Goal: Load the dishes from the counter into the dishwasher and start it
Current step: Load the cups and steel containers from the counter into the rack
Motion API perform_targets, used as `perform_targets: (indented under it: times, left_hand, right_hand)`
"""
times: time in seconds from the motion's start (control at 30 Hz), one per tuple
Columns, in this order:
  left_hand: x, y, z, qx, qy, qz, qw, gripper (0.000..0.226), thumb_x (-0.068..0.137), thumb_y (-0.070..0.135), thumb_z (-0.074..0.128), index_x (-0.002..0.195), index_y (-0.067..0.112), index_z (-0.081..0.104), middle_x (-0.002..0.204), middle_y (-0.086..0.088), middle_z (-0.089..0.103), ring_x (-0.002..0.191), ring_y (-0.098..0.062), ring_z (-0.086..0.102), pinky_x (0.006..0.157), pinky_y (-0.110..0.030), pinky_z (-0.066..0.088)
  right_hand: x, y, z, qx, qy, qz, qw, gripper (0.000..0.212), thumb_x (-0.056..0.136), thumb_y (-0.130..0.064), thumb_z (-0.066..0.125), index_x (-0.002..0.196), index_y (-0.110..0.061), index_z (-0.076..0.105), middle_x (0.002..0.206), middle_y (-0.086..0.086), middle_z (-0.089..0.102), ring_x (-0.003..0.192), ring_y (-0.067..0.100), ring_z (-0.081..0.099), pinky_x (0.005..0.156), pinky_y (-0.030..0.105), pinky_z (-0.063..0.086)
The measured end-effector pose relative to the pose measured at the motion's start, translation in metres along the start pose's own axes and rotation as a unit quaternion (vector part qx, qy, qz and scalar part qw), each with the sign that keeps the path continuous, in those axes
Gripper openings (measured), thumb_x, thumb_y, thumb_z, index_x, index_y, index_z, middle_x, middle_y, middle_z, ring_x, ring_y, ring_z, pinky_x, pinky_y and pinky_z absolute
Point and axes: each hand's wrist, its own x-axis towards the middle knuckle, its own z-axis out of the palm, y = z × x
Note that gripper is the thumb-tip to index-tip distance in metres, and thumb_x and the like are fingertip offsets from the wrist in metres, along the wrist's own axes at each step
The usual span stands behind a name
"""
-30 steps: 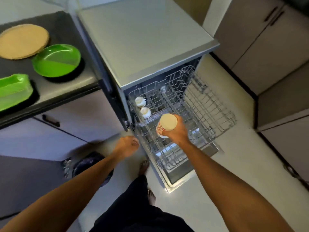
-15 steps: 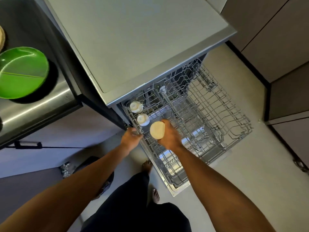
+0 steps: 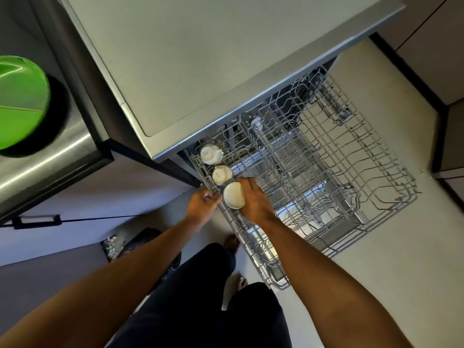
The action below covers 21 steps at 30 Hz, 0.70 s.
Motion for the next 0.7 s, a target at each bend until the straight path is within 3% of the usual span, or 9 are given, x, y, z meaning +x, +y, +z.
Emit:
perform_targets:
  times: [0.13, 0.3, 0.4, 0.53, 0.7]
  left_hand:
    - [0.003, -0.001, 0.002, 0.015, 0.008, 0.001, 1.0, 0.022, 0.084, 0.035, 0.07, 0.076, 0.015, 0.068, 0.067, -0.005, 0.069, 0.072, -0.029, 0.07, 0.069, -0.044, 0.058]
    - [-0.001, 0.005, -0.001, 0.021, -0.002, 0.009, 1.0, 0.019, 0.087, 0.032, 0.07, 0.076, 0.017, 0.068, 0.064, -0.003, 0.066, 0.064, -0.024, 0.063, 0.062, -0.033, 0.049]
    - [-0.002, 0.004, -0.004, 0.005, -0.01, 0.01, 1.0, 0.022, 0.088, 0.032, 0.071, 0.07, 0.02, 0.064, 0.063, -0.001, 0.065, 0.064, -0.022, 0.062, 0.062, -0.033, 0.047]
    - [-0.012, 0.01, -0.006, -0.027, -0.01, -0.003, 1.0, 0.026, 0.09, 0.024, 0.07, 0.066, 0.021, 0.06, 0.064, 0.0, 0.063, 0.066, -0.02, 0.062, 0.058, -0.027, 0.048]
    - [-0.033, 0.02, -0.014, -0.051, -0.025, -0.025, 0.998, 0.008, 0.094, 0.015, 0.064, 0.088, 0.014, 0.067, 0.075, -0.004, 0.066, 0.065, -0.015, 0.062, 0.05, -0.017, 0.046]
  right_hand:
    - [0.001, 0.002, 0.001, 0.0, 0.009, -0.006, 1.0, 0.099, 0.064, -0.008, 0.084, 0.138, -0.039, 0.026, 0.137, 0.003, 0.042, 0.117, 0.033, 0.056, 0.086, 0.047, 0.056]
    - [0.0, 0.005, 0.01, 0.034, 0.021, 0.006, 0.999, 0.099, 0.063, -0.001, 0.081, 0.141, -0.037, 0.032, 0.135, 0.004, 0.041, 0.117, 0.034, 0.054, 0.087, 0.045, 0.056]
    - [-0.001, 0.004, 0.008, 0.056, 0.013, 0.014, 0.998, 0.098, 0.063, 0.005, 0.076, 0.143, -0.034, 0.033, 0.135, 0.007, 0.04, 0.119, 0.034, 0.051, 0.089, 0.044, 0.053]
    - [-0.007, -0.002, 0.001, 0.118, 0.027, 0.083, 0.989, 0.092, 0.063, -0.001, 0.08, 0.143, -0.028, 0.042, 0.137, 0.005, 0.038, 0.122, 0.034, 0.051, 0.094, 0.05, 0.053]
    - [-0.03, -0.019, -0.022, 0.176, 0.063, 0.168, 0.968, 0.066, 0.071, -0.002, 0.08, 0.13, -0.023, 0.06, 0.129, 0.004, 0.047, 0.113, 0.022, 0.055, 0.087, 0.031, 0.051]
